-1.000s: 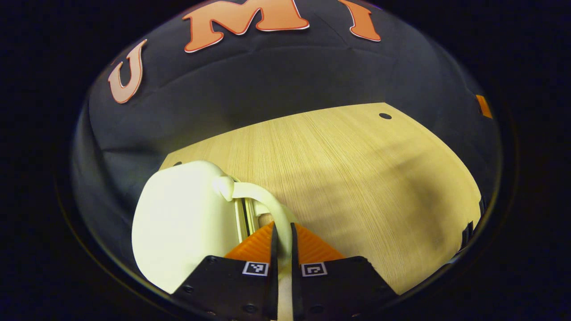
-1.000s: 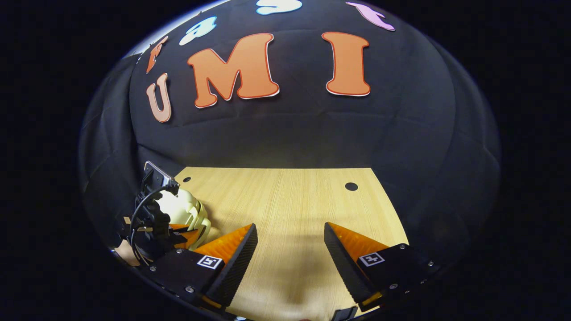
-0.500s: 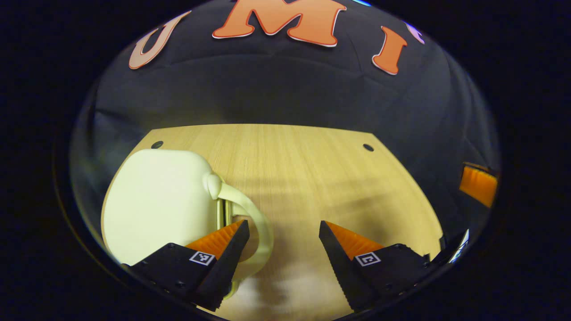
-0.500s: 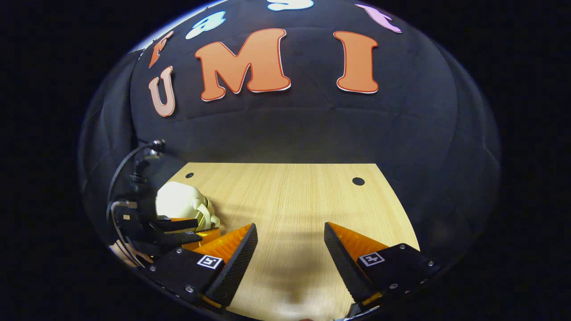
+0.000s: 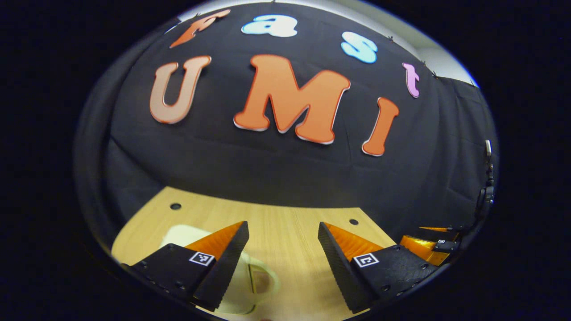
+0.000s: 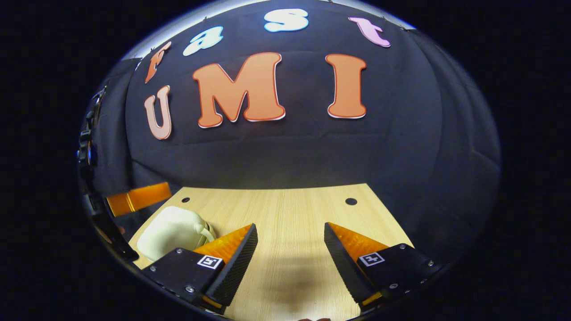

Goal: First open the suitcase, pack the skin care products into it, and then close the suitcase.

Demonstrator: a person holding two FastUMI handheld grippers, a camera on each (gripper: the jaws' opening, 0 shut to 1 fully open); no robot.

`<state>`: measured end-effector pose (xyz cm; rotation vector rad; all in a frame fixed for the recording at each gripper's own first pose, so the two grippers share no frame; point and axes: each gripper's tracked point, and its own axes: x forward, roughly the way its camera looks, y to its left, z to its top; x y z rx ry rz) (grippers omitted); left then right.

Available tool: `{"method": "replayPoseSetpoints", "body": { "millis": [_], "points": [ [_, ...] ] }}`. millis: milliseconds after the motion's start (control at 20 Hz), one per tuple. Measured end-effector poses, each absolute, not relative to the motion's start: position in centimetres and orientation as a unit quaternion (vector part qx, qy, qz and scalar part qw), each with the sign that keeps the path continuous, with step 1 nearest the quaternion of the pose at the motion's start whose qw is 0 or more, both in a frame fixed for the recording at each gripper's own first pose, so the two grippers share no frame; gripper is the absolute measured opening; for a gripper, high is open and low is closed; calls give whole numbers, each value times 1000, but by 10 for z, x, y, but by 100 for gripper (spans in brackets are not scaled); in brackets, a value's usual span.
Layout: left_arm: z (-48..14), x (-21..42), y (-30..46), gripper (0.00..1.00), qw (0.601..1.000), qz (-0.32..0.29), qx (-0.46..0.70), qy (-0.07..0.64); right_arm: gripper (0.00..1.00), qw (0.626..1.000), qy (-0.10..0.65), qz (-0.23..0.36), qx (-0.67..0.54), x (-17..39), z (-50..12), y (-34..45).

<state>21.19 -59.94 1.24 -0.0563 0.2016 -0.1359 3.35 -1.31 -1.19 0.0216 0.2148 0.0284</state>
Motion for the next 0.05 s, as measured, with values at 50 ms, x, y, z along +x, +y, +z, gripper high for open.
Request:
{"method": "replayPoseSetpoints", "body": {
  "millis": [50],
  "points": [
    [23, 209, -590, 97, 995, -60, -15, 79, 96, 995, 97, 14, 13, 33, -8, -13]
  ]
}}
